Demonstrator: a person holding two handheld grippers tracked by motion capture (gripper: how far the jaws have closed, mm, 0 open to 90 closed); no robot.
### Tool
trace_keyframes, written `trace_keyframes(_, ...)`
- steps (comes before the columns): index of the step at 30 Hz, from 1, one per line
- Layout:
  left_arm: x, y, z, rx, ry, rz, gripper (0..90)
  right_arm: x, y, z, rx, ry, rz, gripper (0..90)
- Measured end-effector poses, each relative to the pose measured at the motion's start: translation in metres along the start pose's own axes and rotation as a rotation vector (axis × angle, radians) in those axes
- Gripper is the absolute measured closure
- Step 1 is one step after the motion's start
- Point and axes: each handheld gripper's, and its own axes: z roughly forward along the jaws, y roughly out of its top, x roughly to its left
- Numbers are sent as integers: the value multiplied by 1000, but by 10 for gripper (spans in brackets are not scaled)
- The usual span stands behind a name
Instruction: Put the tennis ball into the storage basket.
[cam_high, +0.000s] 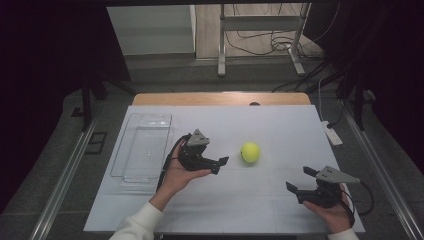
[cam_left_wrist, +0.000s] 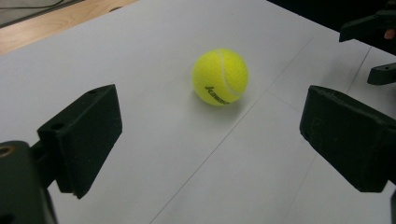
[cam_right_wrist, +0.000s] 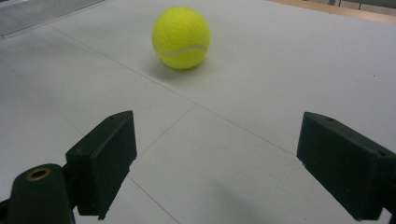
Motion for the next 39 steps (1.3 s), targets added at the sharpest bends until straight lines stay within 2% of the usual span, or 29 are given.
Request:
trace_keyframes(16,1,5,10,16,-16,7,63,0,0,0,1,-2,2,125)
trace_keyframes(39,-1,14,21,11,-40,13,61,0,-1,1,4,-5,3,126)
